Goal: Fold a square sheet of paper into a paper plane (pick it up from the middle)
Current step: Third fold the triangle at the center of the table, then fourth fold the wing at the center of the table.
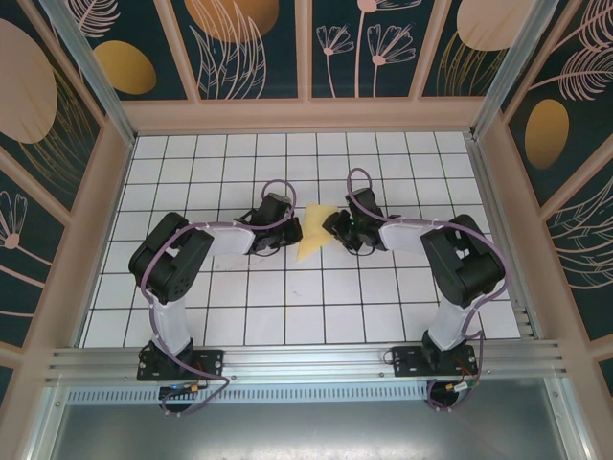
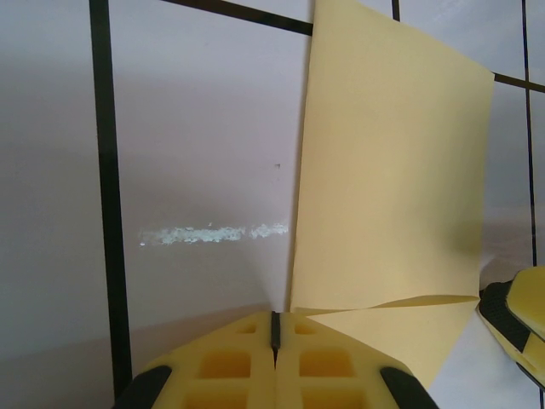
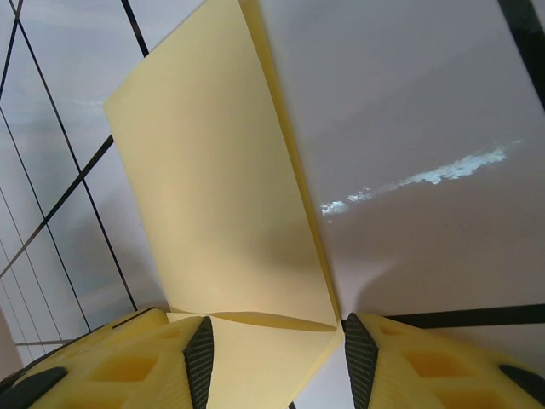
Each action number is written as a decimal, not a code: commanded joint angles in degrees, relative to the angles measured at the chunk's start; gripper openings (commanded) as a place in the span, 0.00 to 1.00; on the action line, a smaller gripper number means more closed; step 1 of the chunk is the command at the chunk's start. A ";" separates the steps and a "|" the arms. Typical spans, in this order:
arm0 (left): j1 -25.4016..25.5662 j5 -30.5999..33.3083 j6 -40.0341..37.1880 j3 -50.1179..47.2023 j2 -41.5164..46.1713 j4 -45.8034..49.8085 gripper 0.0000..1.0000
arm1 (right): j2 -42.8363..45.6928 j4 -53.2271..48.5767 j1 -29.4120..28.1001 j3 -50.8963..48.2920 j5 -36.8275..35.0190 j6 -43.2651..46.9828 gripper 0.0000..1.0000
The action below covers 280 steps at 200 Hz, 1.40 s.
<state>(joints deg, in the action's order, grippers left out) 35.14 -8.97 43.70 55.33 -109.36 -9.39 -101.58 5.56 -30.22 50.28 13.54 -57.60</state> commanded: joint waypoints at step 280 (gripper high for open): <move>-0.29 1.74 -2.05 2.29 -1.20 5.75 0.10 | -1.70 10.54 -2.06 -2.05 9.06 -0.61 0.24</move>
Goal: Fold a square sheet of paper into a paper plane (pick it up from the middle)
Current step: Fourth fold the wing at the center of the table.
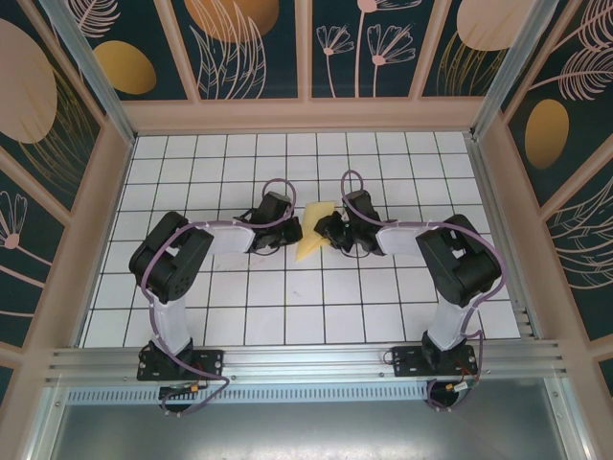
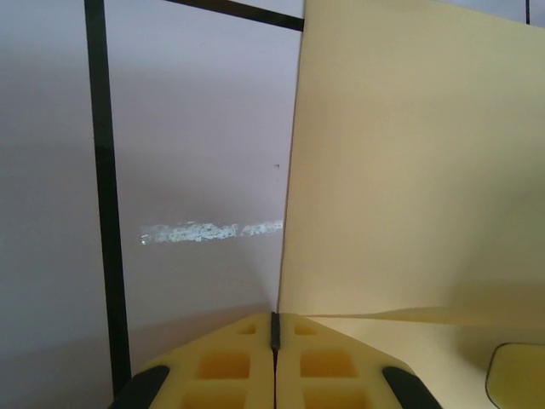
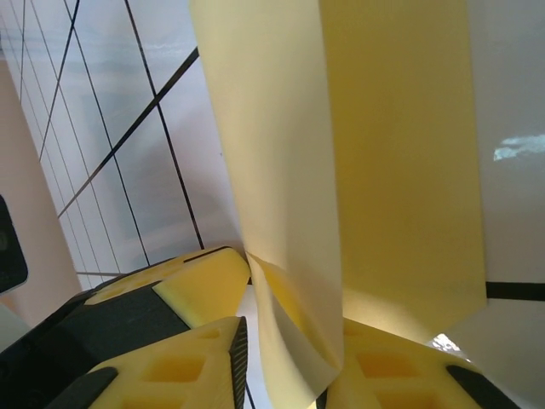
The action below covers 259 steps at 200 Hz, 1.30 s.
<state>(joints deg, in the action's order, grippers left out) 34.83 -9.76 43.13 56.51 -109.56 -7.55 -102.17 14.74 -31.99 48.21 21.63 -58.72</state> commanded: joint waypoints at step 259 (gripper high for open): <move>3.36 2.00 -34.08 -30.08 18.67 -41.27 0.84 | 5.89 -8.08 -5.00 -0.18 -15.96 -20.14 0.00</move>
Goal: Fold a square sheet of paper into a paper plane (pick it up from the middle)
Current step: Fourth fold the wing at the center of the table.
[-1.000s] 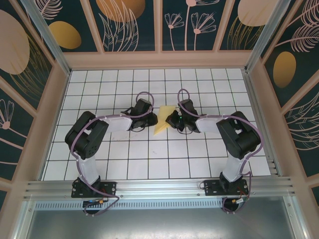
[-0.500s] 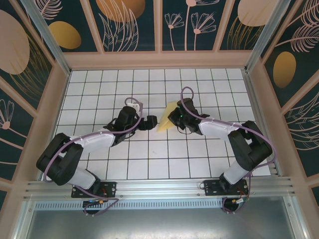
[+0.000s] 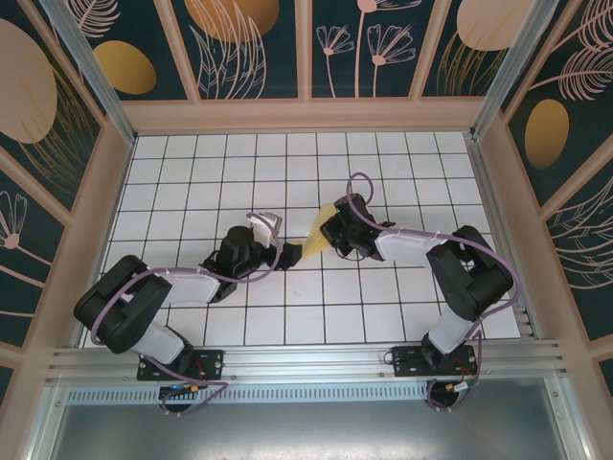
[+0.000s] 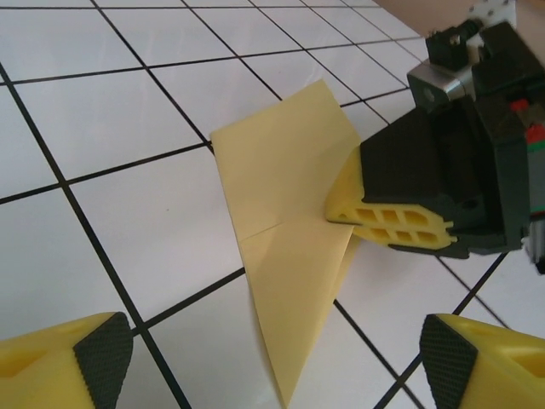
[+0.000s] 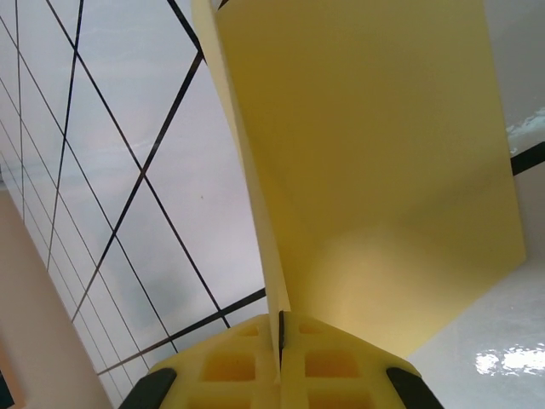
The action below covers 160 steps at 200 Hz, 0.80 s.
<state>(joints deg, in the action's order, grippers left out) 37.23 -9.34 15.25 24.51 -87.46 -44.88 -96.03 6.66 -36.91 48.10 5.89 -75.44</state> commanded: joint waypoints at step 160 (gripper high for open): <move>5.92 -0.06 -18.54 12.06 -19.70 -6.95 0.58 | 0.41 -1.08 1.22 -0.64 1.05 -6.09 0.00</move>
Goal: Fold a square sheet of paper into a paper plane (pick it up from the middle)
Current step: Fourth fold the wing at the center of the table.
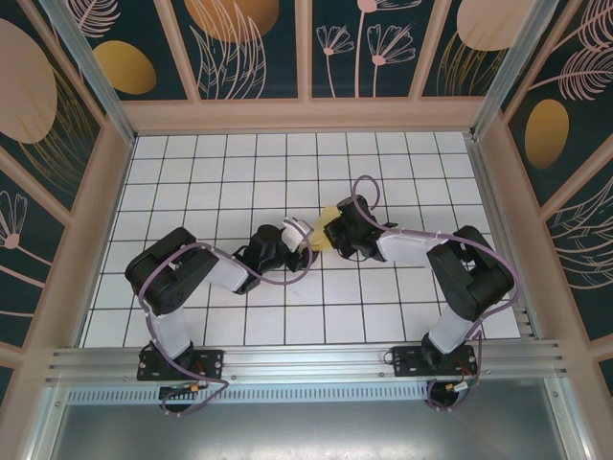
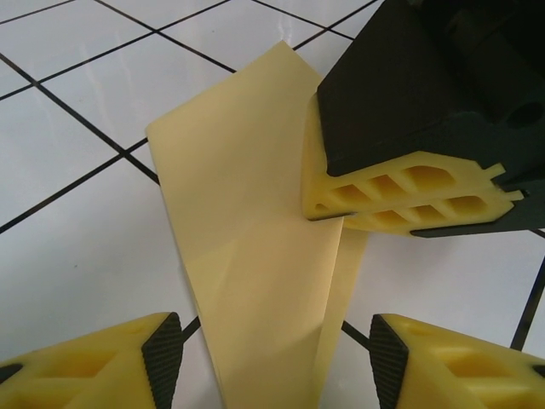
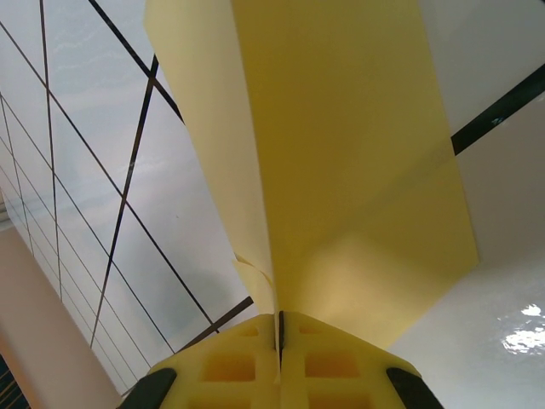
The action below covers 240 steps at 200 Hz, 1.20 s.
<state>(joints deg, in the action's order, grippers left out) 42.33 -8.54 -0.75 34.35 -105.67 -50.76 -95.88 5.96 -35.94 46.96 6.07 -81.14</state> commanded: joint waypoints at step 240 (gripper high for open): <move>1.17 -0.86 10.43 4.06 -7.15 -3.49 0.17 | 7.47 1.53 5.12 -3.99 4.82 11.60 0.40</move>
<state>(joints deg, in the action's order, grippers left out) 43.20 -8.51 5.37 38.28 -111.85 -52.95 -93.08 7.60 -32.38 45.78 10.94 -76.09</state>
